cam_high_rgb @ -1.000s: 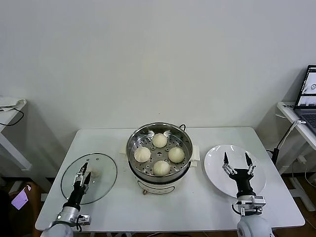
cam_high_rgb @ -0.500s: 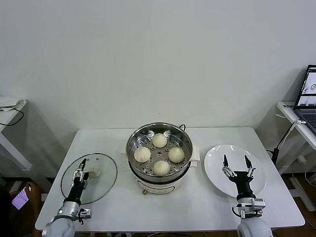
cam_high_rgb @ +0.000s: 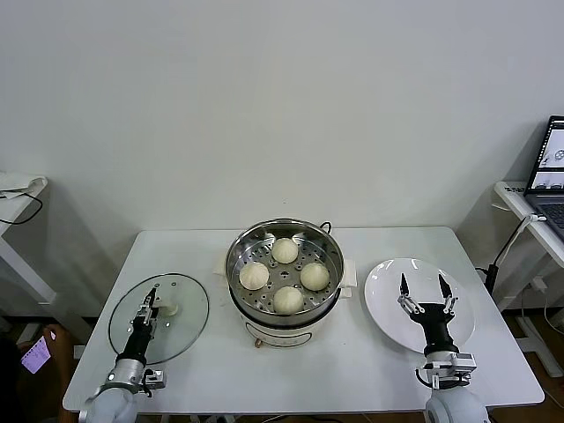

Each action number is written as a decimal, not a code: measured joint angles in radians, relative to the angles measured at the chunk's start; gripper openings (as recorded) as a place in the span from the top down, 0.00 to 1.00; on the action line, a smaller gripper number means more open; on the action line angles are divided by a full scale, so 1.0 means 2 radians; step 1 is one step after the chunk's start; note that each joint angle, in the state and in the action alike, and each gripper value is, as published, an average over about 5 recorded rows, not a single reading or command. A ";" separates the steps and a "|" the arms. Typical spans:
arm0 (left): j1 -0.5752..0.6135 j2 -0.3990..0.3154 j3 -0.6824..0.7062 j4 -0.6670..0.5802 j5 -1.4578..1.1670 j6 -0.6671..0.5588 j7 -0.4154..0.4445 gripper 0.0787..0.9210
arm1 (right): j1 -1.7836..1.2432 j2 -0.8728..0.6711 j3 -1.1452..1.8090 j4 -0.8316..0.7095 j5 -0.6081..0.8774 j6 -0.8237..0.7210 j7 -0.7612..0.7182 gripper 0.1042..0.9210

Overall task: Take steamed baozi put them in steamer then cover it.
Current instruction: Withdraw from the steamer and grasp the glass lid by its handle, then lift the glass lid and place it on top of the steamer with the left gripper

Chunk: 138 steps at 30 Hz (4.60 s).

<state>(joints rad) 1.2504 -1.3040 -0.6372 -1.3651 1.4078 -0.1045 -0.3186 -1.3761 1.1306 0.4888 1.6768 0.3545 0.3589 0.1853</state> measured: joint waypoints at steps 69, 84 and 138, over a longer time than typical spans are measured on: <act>-0.091 -0.028 0.374 -0.344 -0.011 0.340 0.243 0.87 | 0.000 0.017 0.011 -0.009 -0.006 0.001 -0.002 0.12; -0.133 -0.058 0.415 -0.287 0.059 0.372 0.303 0.87 | 0.003 0.022 0.012 -0.014 -0.008 -0.002 -0.004 0.12; -0.148 -0.078 0.394 -0.212 0.086 0.361 0.304 0.87 | 0.002 0.027 0.011 -0.014 -0.003 -0.004 -0.009 0.12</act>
<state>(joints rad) 0.9549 -1.4602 0.1513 -1.7885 1.5805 0.6166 0.2893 -1.3726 1.1848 0.5111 1.6486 0.3490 0.3507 0.1680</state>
